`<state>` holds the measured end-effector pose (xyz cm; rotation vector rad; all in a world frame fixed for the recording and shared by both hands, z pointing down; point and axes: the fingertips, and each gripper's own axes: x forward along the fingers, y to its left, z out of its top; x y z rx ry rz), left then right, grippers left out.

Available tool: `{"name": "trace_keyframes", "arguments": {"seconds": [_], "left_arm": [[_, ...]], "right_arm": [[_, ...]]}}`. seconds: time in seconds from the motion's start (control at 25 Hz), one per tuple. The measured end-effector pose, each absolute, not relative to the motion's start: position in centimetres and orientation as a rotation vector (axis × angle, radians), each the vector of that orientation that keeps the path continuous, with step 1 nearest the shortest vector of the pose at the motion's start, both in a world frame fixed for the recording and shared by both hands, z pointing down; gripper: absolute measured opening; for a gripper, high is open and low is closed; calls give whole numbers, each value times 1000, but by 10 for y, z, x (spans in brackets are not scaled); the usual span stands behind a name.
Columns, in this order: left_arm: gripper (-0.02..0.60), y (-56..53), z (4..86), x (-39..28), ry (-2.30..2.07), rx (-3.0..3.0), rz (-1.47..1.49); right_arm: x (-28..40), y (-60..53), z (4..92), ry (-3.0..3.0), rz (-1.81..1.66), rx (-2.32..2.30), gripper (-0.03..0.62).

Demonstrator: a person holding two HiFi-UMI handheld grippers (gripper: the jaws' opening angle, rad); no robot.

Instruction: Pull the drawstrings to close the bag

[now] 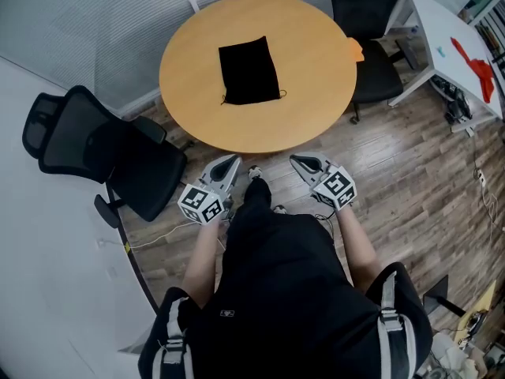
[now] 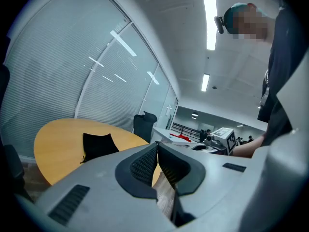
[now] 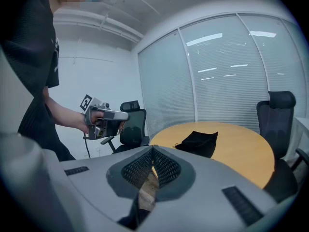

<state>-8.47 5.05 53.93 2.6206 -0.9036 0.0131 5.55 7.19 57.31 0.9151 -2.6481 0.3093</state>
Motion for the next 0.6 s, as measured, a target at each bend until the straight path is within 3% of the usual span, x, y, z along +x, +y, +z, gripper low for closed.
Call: {"name": "trace_keyframes", "arguments": {"seconds": [0.52,0.6], "left_arm": [[18,-17,576,-94,-894,2596,111],[18,-31,583,-97,-887,2594,135]], "right_arm": [[57,5,595,-2579,360,947,62],[57,-9,599,-2559,361,952,105]]}}
